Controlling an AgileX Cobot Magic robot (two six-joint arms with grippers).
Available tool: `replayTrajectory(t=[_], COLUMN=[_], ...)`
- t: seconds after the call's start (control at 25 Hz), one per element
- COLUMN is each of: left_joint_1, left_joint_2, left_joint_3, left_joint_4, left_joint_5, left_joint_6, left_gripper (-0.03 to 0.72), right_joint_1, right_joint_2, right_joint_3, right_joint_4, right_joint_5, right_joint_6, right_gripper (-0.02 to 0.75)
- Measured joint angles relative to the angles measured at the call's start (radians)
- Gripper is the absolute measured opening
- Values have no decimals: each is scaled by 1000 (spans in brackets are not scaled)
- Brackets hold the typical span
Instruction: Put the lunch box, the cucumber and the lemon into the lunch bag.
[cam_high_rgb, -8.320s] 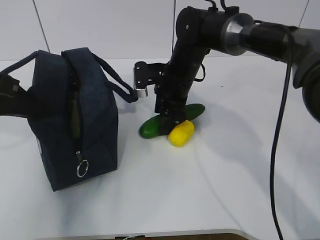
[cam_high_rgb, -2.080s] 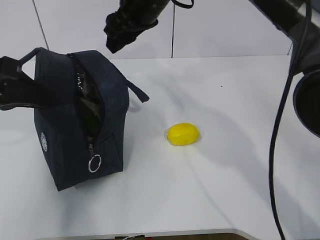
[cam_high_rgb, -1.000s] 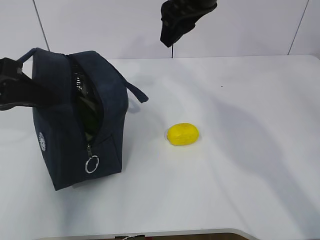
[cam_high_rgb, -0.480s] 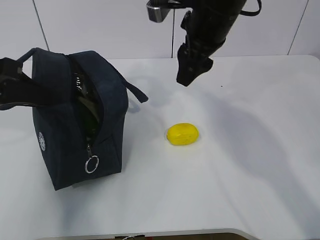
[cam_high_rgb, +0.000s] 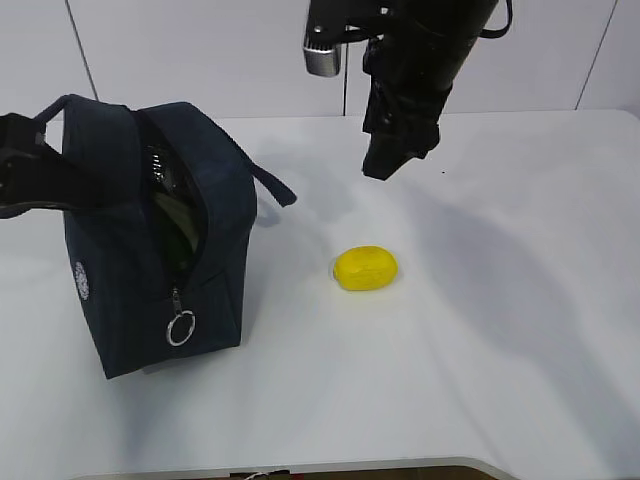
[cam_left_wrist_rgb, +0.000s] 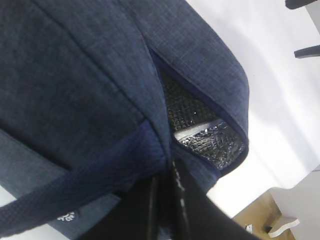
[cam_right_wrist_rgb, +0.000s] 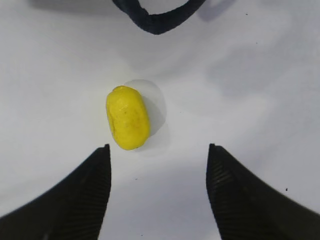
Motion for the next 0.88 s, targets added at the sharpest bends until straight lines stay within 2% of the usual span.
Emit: replayTrajectory(t=[0.6, 0.88], left_joint_1=[0, 0], left_joint_2=[0, 0], left_joint_3=[0, 0], left_joint_4=[0, 0], left_joint_5=[-6, -8], left_joint_6=[6, 14], left_gripper=[-9, -9], right_joint_1=[0, 0], right_joint_2=[54, 60], right_joint_3=[11, 41], right_joint_4=[-61, 0], right_joint_5=[-4, -5], right_joint_6=[-77, -88], right_gripper=[482, 575])
